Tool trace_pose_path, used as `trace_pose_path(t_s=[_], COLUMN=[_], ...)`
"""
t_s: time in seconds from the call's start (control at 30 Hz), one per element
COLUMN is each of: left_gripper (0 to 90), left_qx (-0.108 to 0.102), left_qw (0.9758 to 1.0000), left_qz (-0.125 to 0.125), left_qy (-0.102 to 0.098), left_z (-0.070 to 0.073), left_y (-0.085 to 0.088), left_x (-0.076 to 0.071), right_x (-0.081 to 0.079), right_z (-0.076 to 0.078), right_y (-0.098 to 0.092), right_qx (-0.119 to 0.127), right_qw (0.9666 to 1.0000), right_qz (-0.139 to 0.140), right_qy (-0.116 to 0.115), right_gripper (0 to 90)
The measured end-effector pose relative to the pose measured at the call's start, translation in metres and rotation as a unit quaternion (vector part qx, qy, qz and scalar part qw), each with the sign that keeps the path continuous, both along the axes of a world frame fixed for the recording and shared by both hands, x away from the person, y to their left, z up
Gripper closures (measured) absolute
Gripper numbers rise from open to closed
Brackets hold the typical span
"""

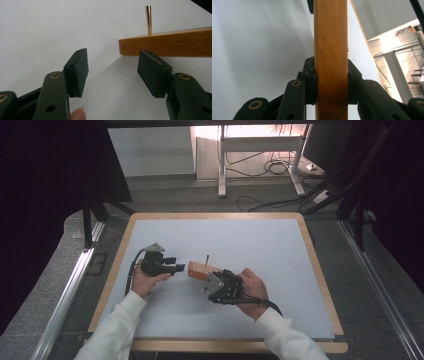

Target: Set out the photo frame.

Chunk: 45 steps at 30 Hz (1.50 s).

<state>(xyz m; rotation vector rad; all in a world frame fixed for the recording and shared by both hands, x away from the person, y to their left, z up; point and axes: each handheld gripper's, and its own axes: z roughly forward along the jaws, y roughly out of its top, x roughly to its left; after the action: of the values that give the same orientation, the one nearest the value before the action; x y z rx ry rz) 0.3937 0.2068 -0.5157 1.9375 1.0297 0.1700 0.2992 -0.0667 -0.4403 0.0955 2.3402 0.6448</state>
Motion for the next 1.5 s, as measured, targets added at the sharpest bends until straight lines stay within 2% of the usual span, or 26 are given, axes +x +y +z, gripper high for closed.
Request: trace_pose_path(t_s=[0.2,0.6,0.93,1.13,1.27,1.37,1.5], left_gripper=[41.5,41.1,41.1,41.1,41.1,41.0,41.0], left_qx=[-0.001,0.004,0.004,0.004,0.005,0.006,0.006], left_qw=[1.0000,0.9999,0.9999,0.9999,0.9999,0.9999,0.9999], left_qz=[0.005,0.006,0.009,0.009,0.009,0.009,0.008], left_qy=[0.004,0.008,0.008,0.007,0.008,0.009,0.009], left_z=[-0.004,-0.007,-0.009,-0.009,-0.009,-0.010,-0.010], left_y=[0.003,0.002,0.005,0.004,0.004,0.004,0.003], left_x=[0.001,0.002,0.003,0.003,0.003,0.004,0.003], right_x=[0.010,0.015,0.020,0.019,0.015,0.014,0.017], right_z=[0.007,0.011,0.020,0.029,0.033,0.035,0.035], right_y=[0.002,0.007,0.007,0.004,0.002,0.000,0.000], right_qx=[0.004,0.003,0.012,0.021,0.029,0.041,0.044], right_qw=[0.9998,0.9996,0.9988,0.9965,0.9950,0.9933,0.9917], right_qz=[0.006,0.013,0.022,0.033,0.041,0.045,0.045], right_qy=[0.019,0.024,0.043,0.073,0.086,0.098,0.112], right_gripper=[69.6,69.7,69.9,69.8,69.8,69.8,69.6])
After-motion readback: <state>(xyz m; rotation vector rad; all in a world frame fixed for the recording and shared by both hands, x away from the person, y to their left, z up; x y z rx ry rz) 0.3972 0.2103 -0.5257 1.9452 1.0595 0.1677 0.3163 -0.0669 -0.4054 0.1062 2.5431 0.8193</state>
